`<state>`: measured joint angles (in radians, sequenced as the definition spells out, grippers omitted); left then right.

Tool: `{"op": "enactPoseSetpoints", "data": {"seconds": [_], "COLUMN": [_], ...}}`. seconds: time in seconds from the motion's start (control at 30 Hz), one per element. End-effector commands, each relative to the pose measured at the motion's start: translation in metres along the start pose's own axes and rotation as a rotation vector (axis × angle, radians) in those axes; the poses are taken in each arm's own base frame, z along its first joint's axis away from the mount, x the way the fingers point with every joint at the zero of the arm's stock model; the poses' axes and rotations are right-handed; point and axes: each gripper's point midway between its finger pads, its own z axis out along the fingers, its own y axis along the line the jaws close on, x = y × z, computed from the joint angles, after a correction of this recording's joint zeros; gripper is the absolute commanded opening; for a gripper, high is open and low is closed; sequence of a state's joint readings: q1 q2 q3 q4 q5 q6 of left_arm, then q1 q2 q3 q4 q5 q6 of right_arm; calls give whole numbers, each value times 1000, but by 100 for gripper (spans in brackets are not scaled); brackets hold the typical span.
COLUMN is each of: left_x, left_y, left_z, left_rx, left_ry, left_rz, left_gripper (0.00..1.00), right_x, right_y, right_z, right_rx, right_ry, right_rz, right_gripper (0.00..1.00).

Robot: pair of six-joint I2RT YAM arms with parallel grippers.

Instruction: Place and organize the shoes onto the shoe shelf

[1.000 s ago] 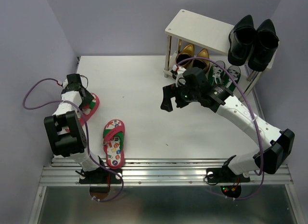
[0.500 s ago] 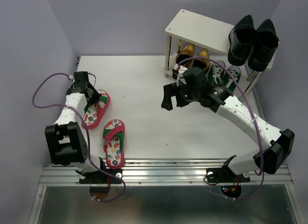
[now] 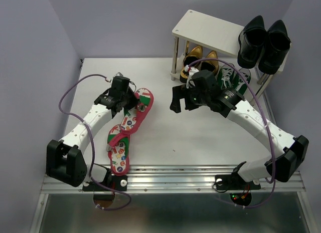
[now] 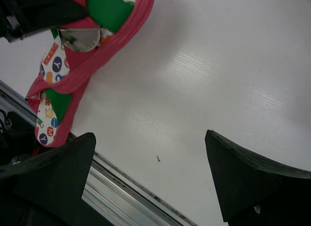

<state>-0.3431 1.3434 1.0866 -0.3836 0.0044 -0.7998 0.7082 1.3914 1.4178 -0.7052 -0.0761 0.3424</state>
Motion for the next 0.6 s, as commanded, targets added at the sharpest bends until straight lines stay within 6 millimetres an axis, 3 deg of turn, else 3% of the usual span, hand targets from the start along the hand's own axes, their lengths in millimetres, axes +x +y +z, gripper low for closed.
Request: {"op": "enactPoseSetpoints", "data": {"seconds": [0.0, 0.17, 0.23, 0.27, 0.37, 0.43, 0.47, 0.57], "left_x": [19, 67, 85, 97, 109, 104, 101, 73], "left_y": [-44, -71, -78, -88, -100, -107, -110, -118], "left_z": [-11, 3, 12, 9, 10, 5, 1, -18], "left_rx": [129, 156, 175, 220, 253, 281, 293, 297], "left_ry": [-34, 54, 112, 160, 205, 194, 184, 99], "left_rz": [-109, -103, -88, -54, 0, 36, 47, 88], "left_gripper": [0, 0, 6, 18, 63, 76, 88, 89], "right_x": [-22, -20, -18, -16, -13, -9, -7, 2], "right_y": [-1, -7, -9, -10, -13, -16, -18, -22], "right_z": [-22, -22, -21, -22, -21, -19, -17, -14], "right_rx": [30, 65, 70, 75, 89, 97, 108, 124], "right_ry": [-111, -120, -116, -115, -113, -102, -95, -74], "right_rz": [27, 55, 61, 66, 76, 79, 79, 86], "right_gripper": [100, 100, 100, 100, 100, 100, 100, 100]}}
